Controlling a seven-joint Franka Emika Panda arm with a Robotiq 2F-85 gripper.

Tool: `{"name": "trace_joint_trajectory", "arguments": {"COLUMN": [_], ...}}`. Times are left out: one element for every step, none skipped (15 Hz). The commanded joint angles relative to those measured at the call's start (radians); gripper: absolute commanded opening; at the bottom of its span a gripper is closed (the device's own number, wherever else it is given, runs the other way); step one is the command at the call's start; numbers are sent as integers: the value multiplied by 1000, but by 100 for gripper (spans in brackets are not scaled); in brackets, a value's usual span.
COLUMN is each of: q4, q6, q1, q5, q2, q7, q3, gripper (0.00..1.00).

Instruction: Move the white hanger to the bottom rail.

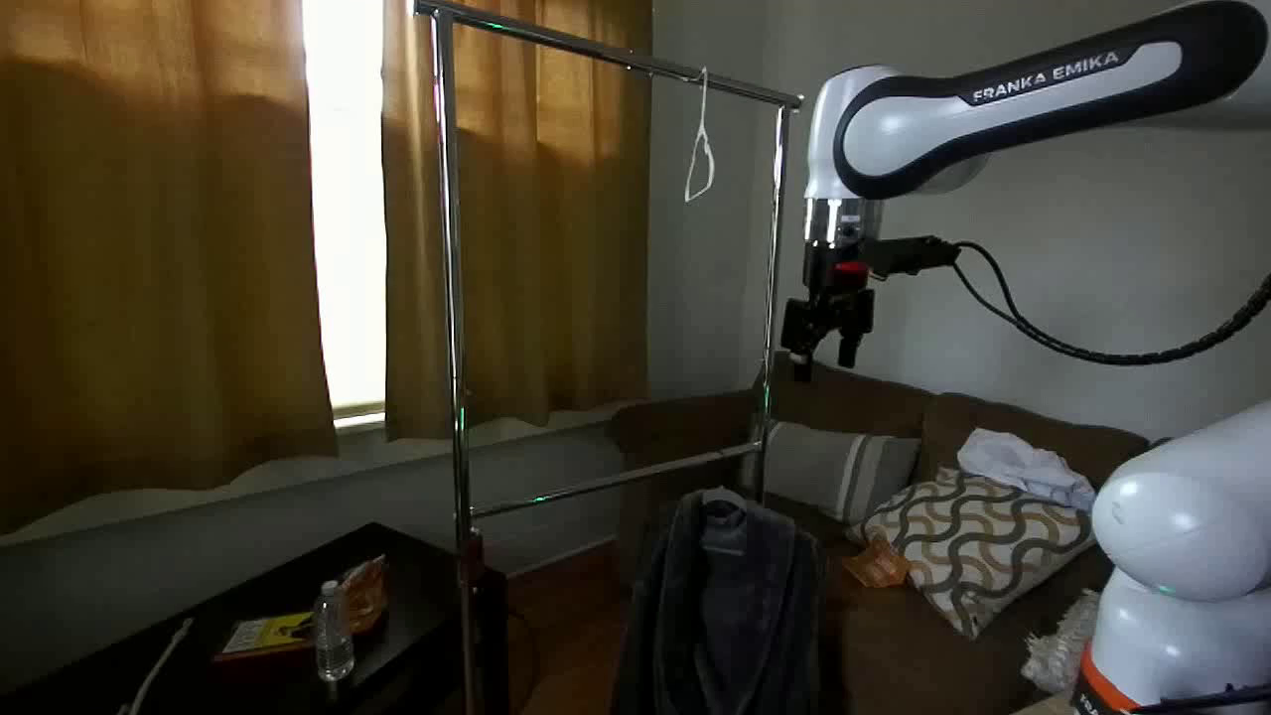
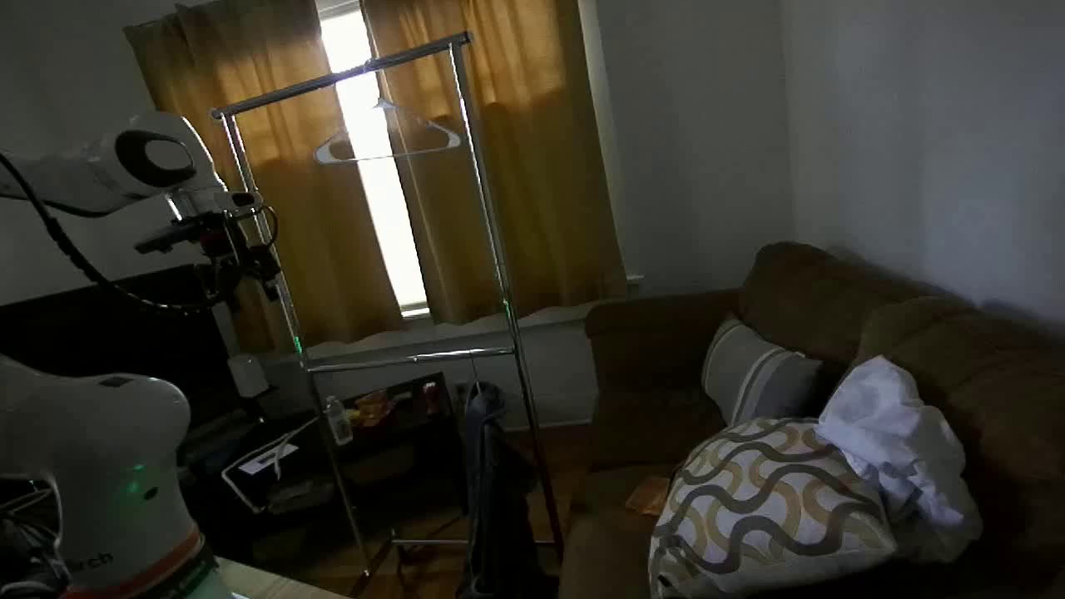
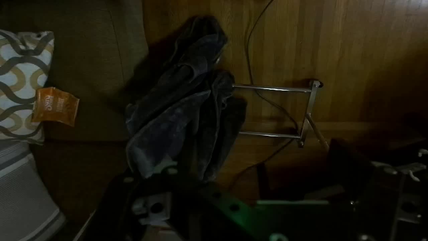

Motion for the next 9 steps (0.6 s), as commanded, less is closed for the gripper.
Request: {"name": "trace_joint_trajectory", "arguments": {"q4": [3, 3, 3, 3, 3, 3, 3, 15, 21], "q6": [-2, -2, -2, -2, -2, -2, -2, -7, -5], "q1": [7, 7, 7, 7, 7, 7, 7, -14, -28], "q5": [-5, -5, -5, -5, -5, -5, -5, -14, -23], "q2": [2, 2, 2, 2, 2, 2, 2, -3, -7], "q7": [5, 5, 5, 5, 5, 5, 5, 39, 61], "q3": [-5, -5, -5, -5, -5, -5, -5, -2, -1], "gripper": [100, 100, 100, 100, 100, 100, 100, 100, 100]}}
